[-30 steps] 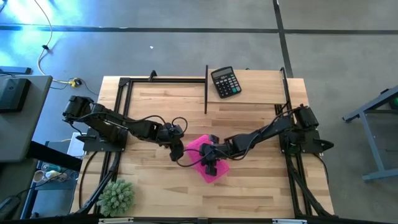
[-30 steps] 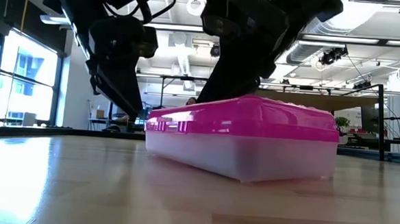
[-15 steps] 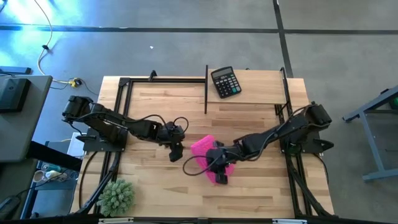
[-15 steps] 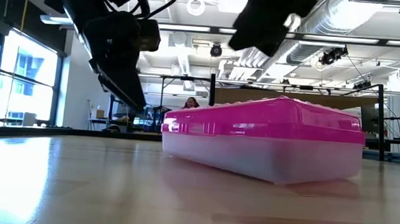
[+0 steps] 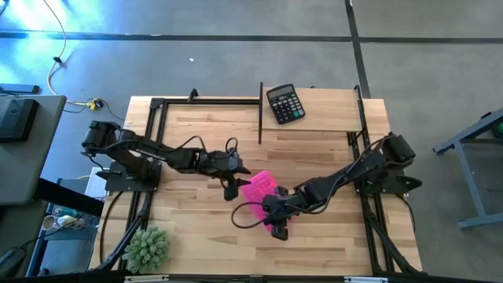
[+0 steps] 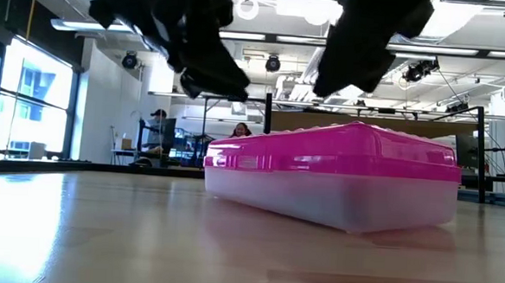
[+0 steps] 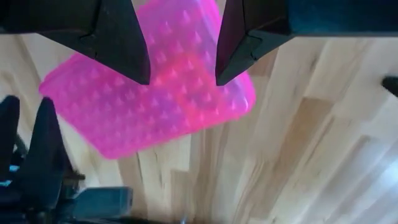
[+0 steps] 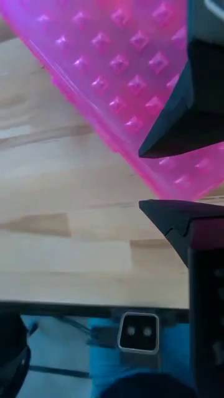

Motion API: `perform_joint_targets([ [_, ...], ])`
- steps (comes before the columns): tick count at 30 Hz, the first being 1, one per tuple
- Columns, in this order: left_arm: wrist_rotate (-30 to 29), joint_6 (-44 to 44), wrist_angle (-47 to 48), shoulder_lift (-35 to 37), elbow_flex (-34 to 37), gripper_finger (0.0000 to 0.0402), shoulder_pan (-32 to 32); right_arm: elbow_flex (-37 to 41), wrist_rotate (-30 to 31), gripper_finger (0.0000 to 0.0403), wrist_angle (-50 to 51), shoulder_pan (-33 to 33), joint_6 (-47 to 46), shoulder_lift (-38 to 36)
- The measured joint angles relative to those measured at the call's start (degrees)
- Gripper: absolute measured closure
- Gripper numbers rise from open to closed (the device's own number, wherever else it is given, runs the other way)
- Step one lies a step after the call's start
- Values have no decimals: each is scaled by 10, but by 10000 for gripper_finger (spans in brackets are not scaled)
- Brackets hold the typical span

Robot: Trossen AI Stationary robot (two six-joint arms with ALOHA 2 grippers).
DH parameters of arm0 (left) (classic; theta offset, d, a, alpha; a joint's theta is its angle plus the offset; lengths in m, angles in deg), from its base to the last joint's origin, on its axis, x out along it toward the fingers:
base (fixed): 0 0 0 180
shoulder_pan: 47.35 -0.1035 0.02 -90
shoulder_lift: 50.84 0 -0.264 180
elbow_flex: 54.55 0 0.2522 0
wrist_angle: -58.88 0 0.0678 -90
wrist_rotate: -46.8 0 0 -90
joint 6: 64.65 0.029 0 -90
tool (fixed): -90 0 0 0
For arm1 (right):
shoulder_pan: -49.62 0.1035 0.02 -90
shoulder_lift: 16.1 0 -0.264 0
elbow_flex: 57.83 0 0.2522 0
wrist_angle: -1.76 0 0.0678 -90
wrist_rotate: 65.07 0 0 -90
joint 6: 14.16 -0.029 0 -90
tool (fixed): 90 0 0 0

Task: Pack school essentials
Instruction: Close the box

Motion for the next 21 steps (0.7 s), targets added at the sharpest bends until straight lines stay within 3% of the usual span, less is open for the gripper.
perform_joint_targets([
  [16, 47, 7, -33, -50, 0, 229, -17, 0, -8, 295, 39, 0, -38, 26],
  [21, 88, -5, -47, -81, 1, 229, -17, 0, -11, 295, 41, -2, -37, 26],
])
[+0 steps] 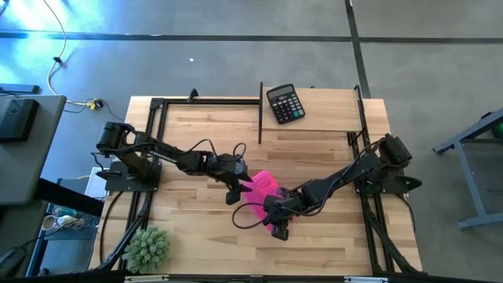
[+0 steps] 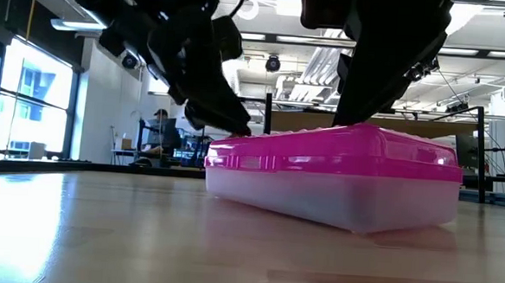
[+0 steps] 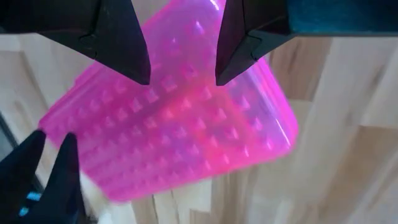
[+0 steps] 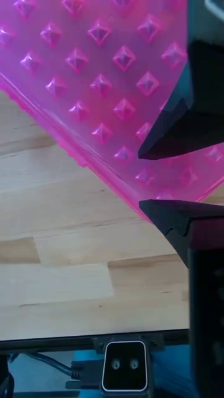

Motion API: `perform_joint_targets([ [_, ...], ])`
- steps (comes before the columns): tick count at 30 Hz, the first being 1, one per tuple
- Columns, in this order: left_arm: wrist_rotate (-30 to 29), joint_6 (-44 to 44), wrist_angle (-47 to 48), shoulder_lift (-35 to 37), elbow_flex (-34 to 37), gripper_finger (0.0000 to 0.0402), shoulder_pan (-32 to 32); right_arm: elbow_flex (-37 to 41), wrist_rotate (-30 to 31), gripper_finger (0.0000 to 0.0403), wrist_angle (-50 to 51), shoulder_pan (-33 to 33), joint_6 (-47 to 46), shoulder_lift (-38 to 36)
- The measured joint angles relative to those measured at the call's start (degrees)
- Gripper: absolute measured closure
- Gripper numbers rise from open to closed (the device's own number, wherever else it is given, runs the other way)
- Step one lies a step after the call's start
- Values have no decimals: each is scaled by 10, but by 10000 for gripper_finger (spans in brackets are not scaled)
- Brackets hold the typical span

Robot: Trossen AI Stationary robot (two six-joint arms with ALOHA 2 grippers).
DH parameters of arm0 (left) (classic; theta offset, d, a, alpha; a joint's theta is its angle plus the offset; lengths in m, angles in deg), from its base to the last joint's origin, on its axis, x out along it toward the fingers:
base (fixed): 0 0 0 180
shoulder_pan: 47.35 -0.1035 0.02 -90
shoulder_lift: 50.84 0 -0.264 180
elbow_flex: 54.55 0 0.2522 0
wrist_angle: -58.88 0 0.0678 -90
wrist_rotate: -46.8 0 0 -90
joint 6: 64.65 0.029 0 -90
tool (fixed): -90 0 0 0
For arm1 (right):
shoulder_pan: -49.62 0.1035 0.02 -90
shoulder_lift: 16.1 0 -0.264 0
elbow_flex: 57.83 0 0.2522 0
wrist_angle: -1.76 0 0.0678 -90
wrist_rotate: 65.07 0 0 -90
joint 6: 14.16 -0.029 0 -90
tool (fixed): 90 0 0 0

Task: Pack school essentials
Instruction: Close the box

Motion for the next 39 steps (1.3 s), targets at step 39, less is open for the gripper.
perform_joint_targets([
  [39, 2, -106, 18, -26, -2, 229, 70, -31, 47, 295, 188, -73, 0, -12],
])
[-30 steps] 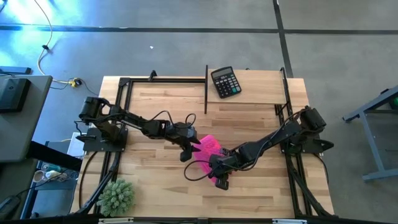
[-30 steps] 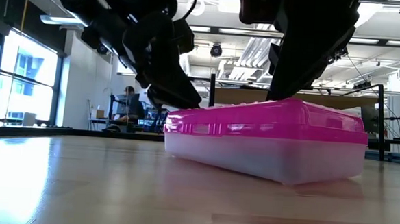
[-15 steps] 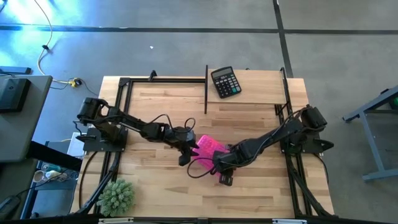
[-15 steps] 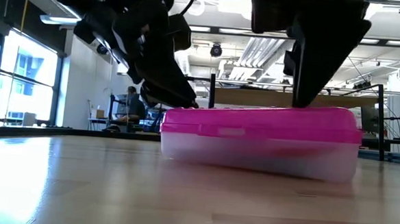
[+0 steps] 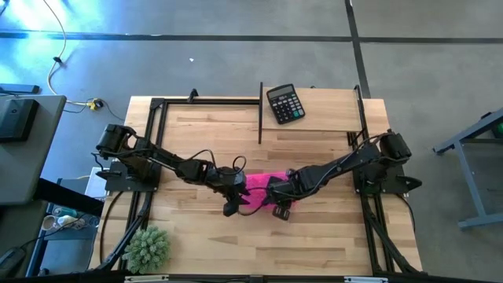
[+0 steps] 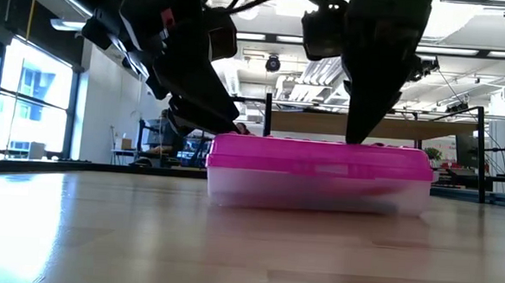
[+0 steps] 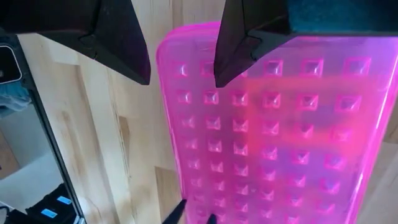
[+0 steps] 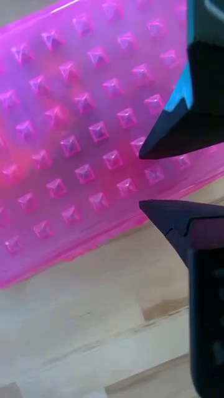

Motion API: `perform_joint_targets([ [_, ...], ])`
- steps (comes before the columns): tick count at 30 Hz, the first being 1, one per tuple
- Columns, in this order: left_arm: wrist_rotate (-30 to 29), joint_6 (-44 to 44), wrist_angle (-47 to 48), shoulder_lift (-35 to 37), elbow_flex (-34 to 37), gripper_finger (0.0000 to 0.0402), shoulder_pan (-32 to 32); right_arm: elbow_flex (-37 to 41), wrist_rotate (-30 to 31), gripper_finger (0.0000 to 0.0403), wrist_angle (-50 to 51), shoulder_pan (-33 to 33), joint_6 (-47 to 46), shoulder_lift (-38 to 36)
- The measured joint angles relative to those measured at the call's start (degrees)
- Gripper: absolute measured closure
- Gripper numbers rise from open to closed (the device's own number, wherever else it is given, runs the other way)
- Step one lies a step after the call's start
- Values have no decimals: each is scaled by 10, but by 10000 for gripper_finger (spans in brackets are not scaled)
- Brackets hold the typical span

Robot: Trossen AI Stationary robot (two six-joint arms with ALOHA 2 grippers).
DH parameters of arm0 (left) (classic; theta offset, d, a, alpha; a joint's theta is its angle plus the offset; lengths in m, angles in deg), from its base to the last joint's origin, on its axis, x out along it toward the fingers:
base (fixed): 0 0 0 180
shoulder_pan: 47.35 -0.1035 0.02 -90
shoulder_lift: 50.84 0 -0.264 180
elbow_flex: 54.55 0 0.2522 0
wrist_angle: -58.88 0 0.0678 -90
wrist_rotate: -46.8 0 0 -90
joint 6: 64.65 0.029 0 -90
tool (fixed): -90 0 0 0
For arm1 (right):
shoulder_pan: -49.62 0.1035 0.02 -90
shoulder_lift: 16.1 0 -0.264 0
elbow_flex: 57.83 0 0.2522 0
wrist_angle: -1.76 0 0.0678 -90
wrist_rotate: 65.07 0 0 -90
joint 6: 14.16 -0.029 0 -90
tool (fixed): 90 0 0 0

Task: Pack school essentials
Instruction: Close the box

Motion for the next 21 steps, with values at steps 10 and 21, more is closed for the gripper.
perform_joint_targets([
  [10, -2, 0, 2, 12, 1, 229, -8, 0, -2, 295, -3, 6, -15, 0],
  [21, 0, -2, 7, 14, 1, 229, -26, 0, -6, 295, -8, 10, -26, 0],
])
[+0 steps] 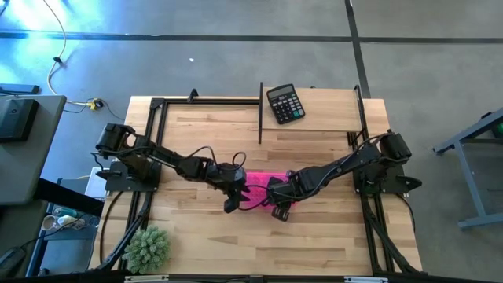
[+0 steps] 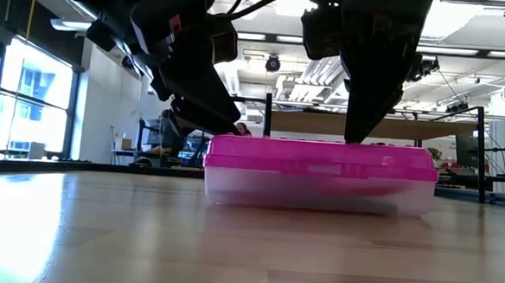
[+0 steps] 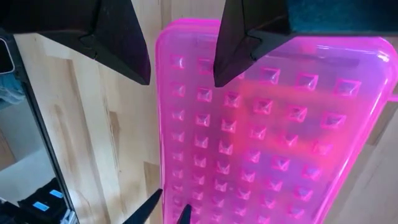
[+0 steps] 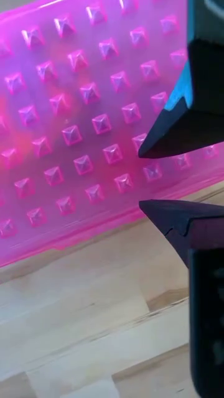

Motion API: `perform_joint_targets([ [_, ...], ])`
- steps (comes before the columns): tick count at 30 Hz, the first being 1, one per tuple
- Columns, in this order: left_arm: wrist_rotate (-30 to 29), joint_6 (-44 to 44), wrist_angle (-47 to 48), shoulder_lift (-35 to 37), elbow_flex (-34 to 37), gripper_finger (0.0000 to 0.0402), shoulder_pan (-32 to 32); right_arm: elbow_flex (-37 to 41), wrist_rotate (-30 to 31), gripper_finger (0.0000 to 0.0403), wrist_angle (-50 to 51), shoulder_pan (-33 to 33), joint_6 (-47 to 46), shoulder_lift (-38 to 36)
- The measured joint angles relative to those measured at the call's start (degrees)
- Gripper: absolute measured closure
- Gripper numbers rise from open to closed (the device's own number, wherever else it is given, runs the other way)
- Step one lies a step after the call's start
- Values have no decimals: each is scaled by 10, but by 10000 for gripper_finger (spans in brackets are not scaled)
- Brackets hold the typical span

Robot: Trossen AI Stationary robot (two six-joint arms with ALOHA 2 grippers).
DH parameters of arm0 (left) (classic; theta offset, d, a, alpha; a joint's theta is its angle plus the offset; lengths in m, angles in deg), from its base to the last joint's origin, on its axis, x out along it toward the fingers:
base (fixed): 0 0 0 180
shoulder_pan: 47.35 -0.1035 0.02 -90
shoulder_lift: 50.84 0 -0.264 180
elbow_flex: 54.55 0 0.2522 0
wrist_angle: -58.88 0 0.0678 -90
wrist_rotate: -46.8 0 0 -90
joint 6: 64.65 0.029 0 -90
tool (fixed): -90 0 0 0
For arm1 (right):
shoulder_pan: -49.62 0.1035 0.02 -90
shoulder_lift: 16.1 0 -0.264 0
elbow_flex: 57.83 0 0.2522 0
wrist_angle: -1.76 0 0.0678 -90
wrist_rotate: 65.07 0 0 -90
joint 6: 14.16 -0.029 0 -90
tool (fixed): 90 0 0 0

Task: Pack school essentials
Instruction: Close the box, then return to Home Position

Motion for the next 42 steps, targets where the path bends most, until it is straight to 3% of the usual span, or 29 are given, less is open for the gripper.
perform_joint_targets([
  [7, 22, 0, -4, 0, 0, 229, 2, -9, -4, 295, 7, 0, 20, 1],
  [13, 25, 1, 9, 22, 1, 229, 1, -32, 4, 295, 11, -3, 94, -2],
  [23, 23, 37, 59, 144, 1, 229, -2, -57, 23, 295, 29, -32, 182, -31],
  [34, 20, 130, 141, 296, 3, 229, -3, -57, 106, 295, -5, -35, 310, -118],
  [38, 17, 153, 126, 339, 46, 229, -2, -8, 128, 295, -68, -38, 349, -156],
  [42, 8, 127, 50, 371, 131, 229, -2, 102, 97, 295, -158, -62, 348, -211],
])
